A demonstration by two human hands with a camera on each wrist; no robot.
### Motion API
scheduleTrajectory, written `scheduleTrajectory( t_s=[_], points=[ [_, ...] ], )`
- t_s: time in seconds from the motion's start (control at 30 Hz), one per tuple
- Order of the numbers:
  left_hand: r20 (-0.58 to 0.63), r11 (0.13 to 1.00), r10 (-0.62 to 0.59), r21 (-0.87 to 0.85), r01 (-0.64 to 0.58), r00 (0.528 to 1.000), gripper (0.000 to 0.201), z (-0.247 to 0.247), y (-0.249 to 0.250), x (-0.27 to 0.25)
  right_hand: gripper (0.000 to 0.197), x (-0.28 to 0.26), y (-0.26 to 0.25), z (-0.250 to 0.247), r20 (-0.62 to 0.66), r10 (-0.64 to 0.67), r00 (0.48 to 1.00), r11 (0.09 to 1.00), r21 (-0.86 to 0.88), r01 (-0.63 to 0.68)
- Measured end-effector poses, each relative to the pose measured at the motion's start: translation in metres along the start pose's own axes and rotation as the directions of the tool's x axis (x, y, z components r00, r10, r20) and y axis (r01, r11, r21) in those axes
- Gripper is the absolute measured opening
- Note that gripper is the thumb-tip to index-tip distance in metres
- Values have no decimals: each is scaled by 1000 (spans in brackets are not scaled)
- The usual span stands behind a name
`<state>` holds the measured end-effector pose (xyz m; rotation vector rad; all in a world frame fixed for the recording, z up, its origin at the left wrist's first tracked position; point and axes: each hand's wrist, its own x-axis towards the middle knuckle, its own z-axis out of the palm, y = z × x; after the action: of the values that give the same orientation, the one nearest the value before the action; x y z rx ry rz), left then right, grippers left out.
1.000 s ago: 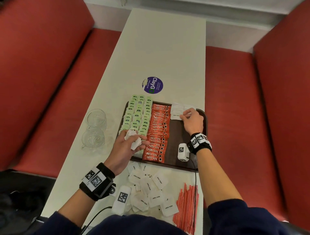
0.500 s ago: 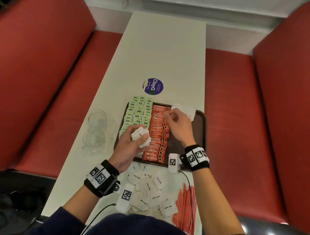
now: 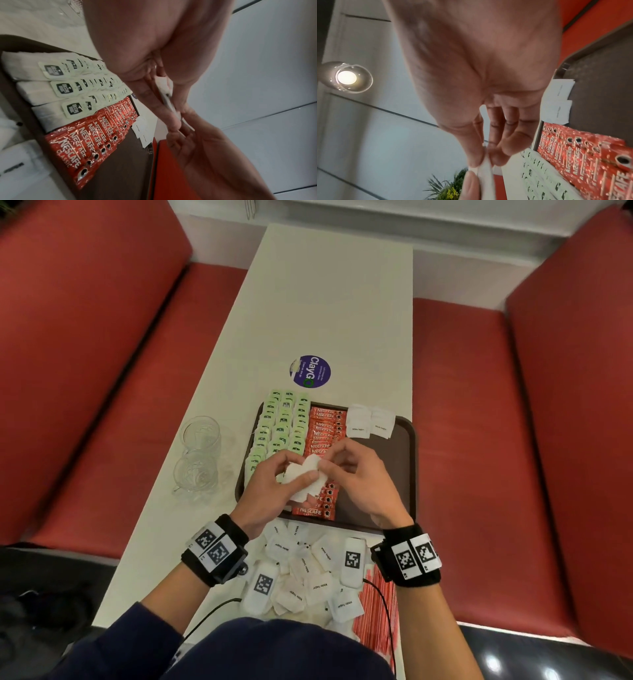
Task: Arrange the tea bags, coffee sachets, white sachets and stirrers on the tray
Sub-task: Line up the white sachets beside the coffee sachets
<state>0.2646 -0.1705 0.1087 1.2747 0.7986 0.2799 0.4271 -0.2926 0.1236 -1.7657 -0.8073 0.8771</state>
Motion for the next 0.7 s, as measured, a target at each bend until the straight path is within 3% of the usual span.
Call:
scheduleTrajectory(
  t_s=[0.2, 0.33, 0.43, 0.7],
  points=[
    [-34, 990, 125, 66, -123, 992, 12, -2, 1, 3, 20, -15, 8, -3, -24, 75, 997, 996, 55, -74],
    [-33, 994, 105, 26, -104, 994, 18, 1, -2, 3, 15, -18, 11, -2, -93, 78, 993, 992, 103, -69],
    [1, 990, 97, 101, -96, 995, 23, 0, -6, 6, 15, -19, 13, -1, -145, 102, 984, 985, 153, -79],
    [-54, 981, 104, 170, -94, 993, 19, 7, -3, 15, 16, -15, 24, -11, -118, 100, 988, 994, 63, -93]
  ],
)
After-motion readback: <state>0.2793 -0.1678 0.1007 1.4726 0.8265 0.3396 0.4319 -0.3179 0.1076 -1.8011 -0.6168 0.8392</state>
